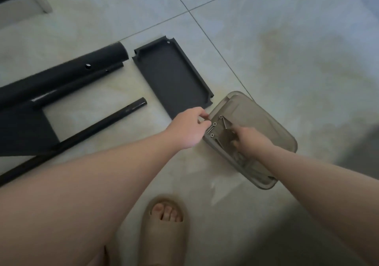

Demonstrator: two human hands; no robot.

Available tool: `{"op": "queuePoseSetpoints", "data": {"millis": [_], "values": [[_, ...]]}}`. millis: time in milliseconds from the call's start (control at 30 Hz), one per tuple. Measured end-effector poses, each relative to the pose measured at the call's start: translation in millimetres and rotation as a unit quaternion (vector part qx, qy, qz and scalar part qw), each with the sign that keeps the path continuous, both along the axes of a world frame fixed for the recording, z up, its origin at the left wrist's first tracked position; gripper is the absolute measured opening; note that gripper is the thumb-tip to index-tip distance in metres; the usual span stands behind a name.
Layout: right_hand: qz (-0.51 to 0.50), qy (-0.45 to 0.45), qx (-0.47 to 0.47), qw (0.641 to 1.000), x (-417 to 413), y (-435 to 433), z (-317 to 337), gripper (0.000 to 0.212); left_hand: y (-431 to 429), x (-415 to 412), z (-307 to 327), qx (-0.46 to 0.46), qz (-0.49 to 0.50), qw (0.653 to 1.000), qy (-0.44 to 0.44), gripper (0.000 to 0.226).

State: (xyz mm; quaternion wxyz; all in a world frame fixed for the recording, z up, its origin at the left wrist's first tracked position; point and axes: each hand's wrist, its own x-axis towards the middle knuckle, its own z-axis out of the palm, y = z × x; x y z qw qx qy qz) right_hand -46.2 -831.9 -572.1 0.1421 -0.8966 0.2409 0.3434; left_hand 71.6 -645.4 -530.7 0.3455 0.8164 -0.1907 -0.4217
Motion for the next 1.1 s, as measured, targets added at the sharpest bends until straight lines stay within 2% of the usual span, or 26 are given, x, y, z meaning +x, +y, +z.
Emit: {"op": "queuePoseSetpoints", "data": {"millis": [133,233,433,533,667,800,1100], "values": [[-0.022,-0.059,-0.021,0.998,5.6,1.3,-13.5,0.034,-0.1,-4.7,-9.0,-0.010,0.013,1.000,0.014,0.012],[-0.076,-0.114,-0.038,0.990,14.0,8.0,-20.4,0.032,0.3,-7.0,-9.6,-0.012,0.015,0.999,0.029,0.011],[-0.055,-0.084,-0.033,0.994,28.1,17.0,-26.6,0.026,3.3,-10.1,-5.3,-0.012,0.024,0.998,0.055,0.019],[-0.073,-0.083,-0.035,0.993,25.8,13.1,-13.5,0.022,5.4,-11.9,-0.6,0.008,0.013,0.998,0.053,0.030],[-0.099,-0.132,-0.007,0.986,22.1,15.5,28.2,0.017,20.7,-5.4,20.1,0.085,-0.060,0.994,0.029,0.047],[-0.079,-0.191,0.023,0.978,18.2,29.4,89.9,0.011,47.5,9.4,69.5,0.147,-0.136,0.979,-0.037,0.042],[-0.075,-0.316,0.166,0.931,30.8,115.5,263.2,0.019,145.8,20.8,205.8,0.089,-0.032,0.980,-0.177,0.019]]}}
